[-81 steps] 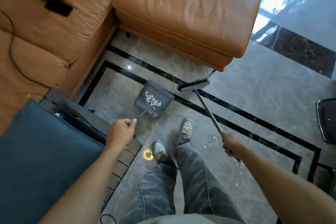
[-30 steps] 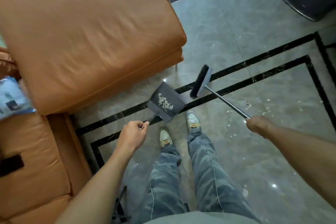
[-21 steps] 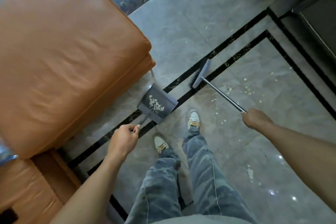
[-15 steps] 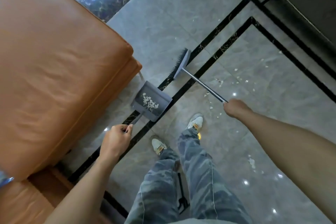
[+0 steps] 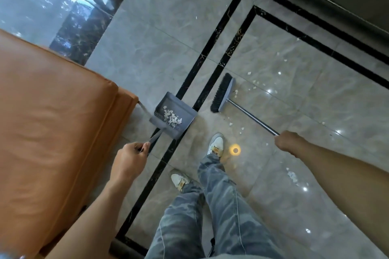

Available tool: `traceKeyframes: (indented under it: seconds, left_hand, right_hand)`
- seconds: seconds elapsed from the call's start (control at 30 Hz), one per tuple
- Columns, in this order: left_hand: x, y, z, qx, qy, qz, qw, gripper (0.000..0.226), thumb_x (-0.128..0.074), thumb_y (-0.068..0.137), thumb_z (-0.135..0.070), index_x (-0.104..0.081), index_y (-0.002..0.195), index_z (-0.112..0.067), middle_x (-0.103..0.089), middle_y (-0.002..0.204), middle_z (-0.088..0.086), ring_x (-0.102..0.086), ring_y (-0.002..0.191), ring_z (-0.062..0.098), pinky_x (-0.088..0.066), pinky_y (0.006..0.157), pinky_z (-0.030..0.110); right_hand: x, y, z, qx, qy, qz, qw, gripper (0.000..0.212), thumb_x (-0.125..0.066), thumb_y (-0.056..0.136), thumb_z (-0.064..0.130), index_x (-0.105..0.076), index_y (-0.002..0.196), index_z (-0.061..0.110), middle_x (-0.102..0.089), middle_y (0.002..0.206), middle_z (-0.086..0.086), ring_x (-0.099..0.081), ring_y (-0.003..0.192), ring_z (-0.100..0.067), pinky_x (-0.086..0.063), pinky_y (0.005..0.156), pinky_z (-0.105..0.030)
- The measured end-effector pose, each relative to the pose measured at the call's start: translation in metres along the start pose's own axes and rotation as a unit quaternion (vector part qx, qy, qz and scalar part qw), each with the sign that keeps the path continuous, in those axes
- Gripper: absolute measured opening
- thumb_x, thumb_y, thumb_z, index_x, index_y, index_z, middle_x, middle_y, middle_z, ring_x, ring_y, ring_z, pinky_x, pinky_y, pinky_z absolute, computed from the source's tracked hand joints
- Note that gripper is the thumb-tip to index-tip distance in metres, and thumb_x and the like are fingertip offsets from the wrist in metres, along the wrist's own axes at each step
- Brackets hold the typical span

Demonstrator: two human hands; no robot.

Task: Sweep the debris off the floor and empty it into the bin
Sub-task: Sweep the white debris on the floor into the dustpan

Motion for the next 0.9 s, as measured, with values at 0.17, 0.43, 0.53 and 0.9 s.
traceKeyframes:
  seconds: [0.17,0.43,0.53,0.9]
  left_hand:
    - [0.002,0.015,-0.076,-0.042,0.018,0.013,0.999,0.042,-0.055,0.103,-0.05,-0.075,0.082,-0.02,-0.069,0.056,0.003,-0.063,0.049,0.024,-0.053,0.05,0.04]
    - [0.014,0.036,-0.208,-0.137,0.095,-0.028,0.986,0.051,-0.055,0.104,-0.046,-0.065,0.067,-0.011,-0.063,0.054,0.006,-0.061,0.054,0.028,-0.047,0.051,0.036]
    - [0.022,0.045,-0.25,-0.156,0.097,-0.029,0.983,0.053,-0.054,0.104,-0.045,-0.06,0.064,-0.011,-0.057,0.053,0.005,-0.056,0.053,0.028,-0.038,0.05,0.032]
    - [0.05,0.09,-0.361,-0.23,0.145,-0.083,0.959,0.054,-0.054,0.103,-0.043,-0.059,0.064,-0.006,-0.061,0.058,0.014,-0.057,0.057,0.031,-0.046,0.056,0.039]
  right_hand:
    - [-0.001,0.006,-0.064,-0.03,0.055,0.031,0.998,0.05,-0.046,0.101,0.033,-0.054,0.14,0.002,-0.06,0.133,-0.023,-0.063,0.114,-0.038,-0.052,0.09,-0.035]
    - [0.01,-0.001,-0.14,-0.067,0.137,0.039,0.988,0.051,-0.041,0.102,0.043,-0.058,0.133,0.006,-0.063,0.131,-0.018,-0.063,0.114,-0.035,-0.05,0.092,-0.038]
    - [0.006,0.004,-0.164,-0.061,0.196,0.039,0.978,0.058,-0.039,0.091,0.052,-0.068,0.117,0.008,-0.072,0.106,-0.013,-0.07,0.091,-0.031,-0.057,0.086,-0.036]
    - [0.075,0.024,-0.113,-0.028,0.25,-0.012,0.968,0.049,-0.035,0.097,0.05,-0.061,0.116,0.013,-0.065,0.103,-0.011,-0.065,0.09,-0.03,-0.055,0.082,-0.036]
Point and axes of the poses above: each hand's wrist, its own y-axis towards the middle knuckle, its own x-axis out of the back of the hand, z = x × y, the point moved 2 cm from there along y, towards the middle knuckle
